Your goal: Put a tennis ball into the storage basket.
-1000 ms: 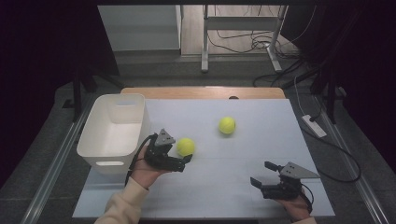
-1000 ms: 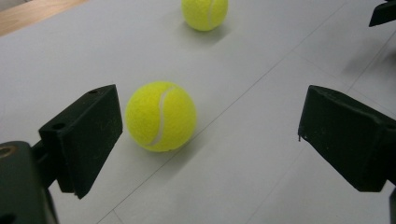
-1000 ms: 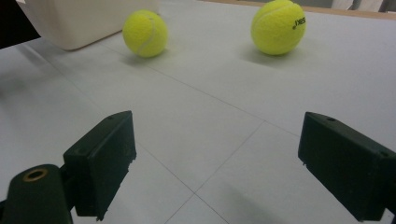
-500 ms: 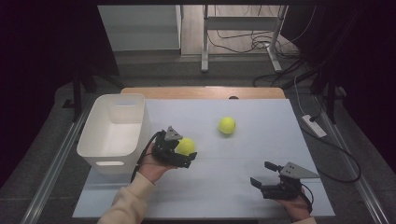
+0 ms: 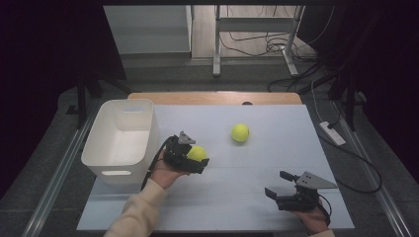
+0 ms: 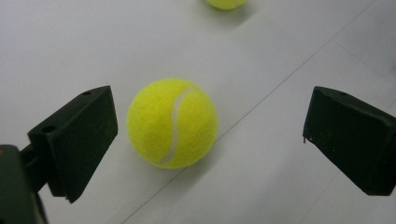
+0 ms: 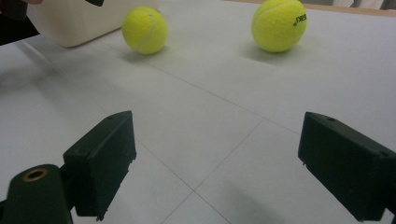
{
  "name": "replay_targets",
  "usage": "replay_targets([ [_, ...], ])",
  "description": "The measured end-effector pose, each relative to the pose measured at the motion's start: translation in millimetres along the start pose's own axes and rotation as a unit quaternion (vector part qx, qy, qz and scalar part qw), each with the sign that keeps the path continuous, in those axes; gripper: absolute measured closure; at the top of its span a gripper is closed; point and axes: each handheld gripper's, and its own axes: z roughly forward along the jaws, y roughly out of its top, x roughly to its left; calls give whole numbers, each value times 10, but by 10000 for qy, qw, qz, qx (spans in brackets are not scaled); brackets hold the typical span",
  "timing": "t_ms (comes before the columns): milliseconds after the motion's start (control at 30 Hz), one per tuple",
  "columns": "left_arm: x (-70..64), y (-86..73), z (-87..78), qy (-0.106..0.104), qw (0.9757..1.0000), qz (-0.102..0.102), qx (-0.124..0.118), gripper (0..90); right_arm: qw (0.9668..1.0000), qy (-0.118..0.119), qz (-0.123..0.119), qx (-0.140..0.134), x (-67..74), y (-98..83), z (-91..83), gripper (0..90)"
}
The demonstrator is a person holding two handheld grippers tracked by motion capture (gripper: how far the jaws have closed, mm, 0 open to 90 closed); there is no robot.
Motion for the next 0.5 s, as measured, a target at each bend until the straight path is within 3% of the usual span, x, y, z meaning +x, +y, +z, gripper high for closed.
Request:
replay_targets([
  [500, 108, 14, 174, 11, 9995, -209, 241, 34, 10000, -6, 2, 7, -3, -1, 1, 113],
])
